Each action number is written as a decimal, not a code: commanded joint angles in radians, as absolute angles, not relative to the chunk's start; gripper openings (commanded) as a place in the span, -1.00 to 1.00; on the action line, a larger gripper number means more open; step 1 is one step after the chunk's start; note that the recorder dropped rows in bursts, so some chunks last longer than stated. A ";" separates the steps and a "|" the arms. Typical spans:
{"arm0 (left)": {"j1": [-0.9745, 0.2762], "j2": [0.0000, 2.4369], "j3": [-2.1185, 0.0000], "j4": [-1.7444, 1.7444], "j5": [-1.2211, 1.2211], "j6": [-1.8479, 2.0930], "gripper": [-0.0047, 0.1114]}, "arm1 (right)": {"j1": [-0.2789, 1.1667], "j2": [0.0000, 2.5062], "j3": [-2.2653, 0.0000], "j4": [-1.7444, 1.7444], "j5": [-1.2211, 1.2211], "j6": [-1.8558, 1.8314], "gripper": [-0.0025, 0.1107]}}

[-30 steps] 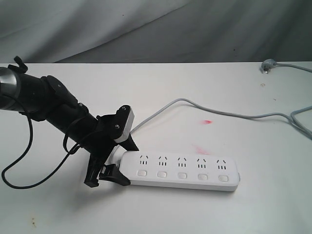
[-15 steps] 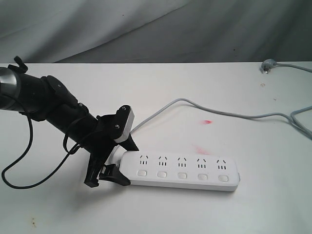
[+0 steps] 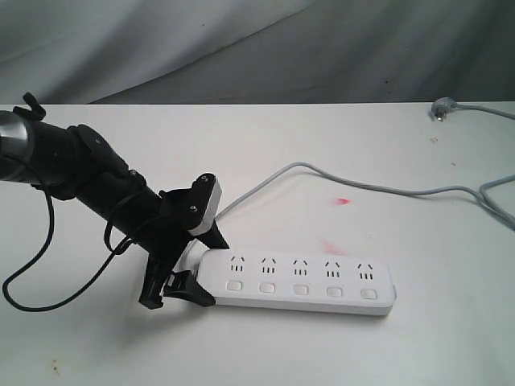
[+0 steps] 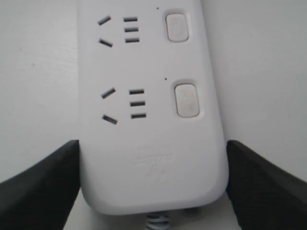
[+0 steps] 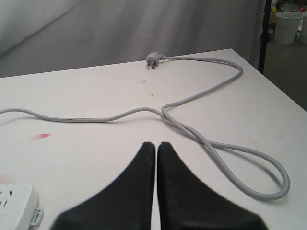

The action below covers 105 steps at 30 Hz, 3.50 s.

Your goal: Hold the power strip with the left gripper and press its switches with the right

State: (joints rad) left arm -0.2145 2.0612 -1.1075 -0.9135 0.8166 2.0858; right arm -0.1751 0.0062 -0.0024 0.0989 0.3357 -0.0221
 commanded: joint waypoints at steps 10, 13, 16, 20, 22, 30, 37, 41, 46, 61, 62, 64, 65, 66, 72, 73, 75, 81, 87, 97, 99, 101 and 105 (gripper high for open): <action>-0.220 2.061 -1.111 -0.903 0.784 2.094 -0.92 | -0.170 0.000 0.000 0.096 0.333 -0.018 -0.93; -0.220 2.061 -1.111 -0.903 0.784 2.094 -0.92 | -0.170 0.000 0.000 0.096 0.333 -0.018 -0.93; -0.220 2.061 -1.111 -0.903 0.784 2.094 -0.92 | -0.170 0.000 0.000 0.096 0.333 -0.018 -0.93; -0.220 2.061 -1.111 -0.907 0.784 2.094 -0.92 | -0.170 0.000 0.000 0.096 0.333 -0.018 -0.93; -0.220 2.061 -1.111 -0.909 0.784 2.094 -0.92 | -0.170 0.000 0.000 0.096 0.333 -0.018 -0.93; -0.220 2.061 -1.111 -0.901 0.786 2.094 -0.78 | -0.170 0.000 0.000 0.096 0.333 -0.018 -0.93; -0.220 2.061 -1.111 -0.975 0.773 2.094 0.61 | -0.170 0.000 0.000 0.096 0.333 -0.018 -0.93; -0.220 2.022 -1.119 -1.010 0.692 1.982 0.87 | -0.170 0.000 0.000 0.096 0.333 -0.018 -0.93; -0.220 1.883 -1.152 -0.954 0.629 1.834 0.74 | -0.170 0.000 0.000 0.096 0.333 -0.018 -0.93; -0.220 1.237 -1.162 -0.961 0.579 1.011 -0.89 | -0.170 0.000 0.000 0.096 0.333 -0.018 -0.93; -0.220 1.205 -1.162 -0.961 0.579 1.010 -0.89 | -0.170 0.000 0.000 0.096 0.333 -0.018 -0.93; -0.220 1.141 -1.162 -0.961 0.579 1.010 -0.89 | -0.170 0.000 0.000 0.096 0.333 -0.018 -0.93; -0.220 1.125 -1.162 -0.961 0.579 1.010 -0.89 | -0.170 0.000 0.000 0.096 0.333 -0.018 -0.93; -0.220 1.106 -1.162 -0.961 0.579 1.010 -0.89 | -0.170 0.000 0.000 0.096 0.333 -0.018 -0.93; -0.220 0.945 -1.162 -0.859 0.564 1.036 -0.89 | -0.170 0.000 0.000 0.096 0.333 -0.018 -0.93; -0.220 0.890 -1.162 -0.769 0.550 1.020 -0.89 | -0.170 0.000 0.000 0.096 0.333 -0.018 -0.93; -0.220 0.784 -1.139 -0.646 0.517 0.916 -0.89 | -0.170 0.000 0.000 0.096 0.333 -0.018 -0.93; -0.114 0.599 -0.960 -0.140 0.333 0.127 -0.89 | -0.170 0.000 0.000 0.096 0.333 -0.018 -0.93; 0.067 0.483 -0.746 -0.182 0.333 0.074 -0.89 | -0.170 0.000 0.000 0.096 0.333 -0.018 -0.93; 0.095 0.212 -0.266 -0.155 0.333 0.000 -0.89 | -0.170 0.000 0.000 0.096 0.333 -0.018 -0.93; 0.070 0.171 -0.205 -0.150 0.333 0.000 -0.89 | -0.170 0.000 0.000 0.096 0.333 -0.018 -0.93; 0.051 0.128 -0.157 -0.142 0.318 0.000 -0.89 | -0.170 0.000 0.000 0.096 0.333 -0.018 -0.93; 0.019 0.035 -0.077 -0.138 0.310 0.000 -0.89 | -0.170 0.000 0.000 0.096 0.333 -0.018 -0.93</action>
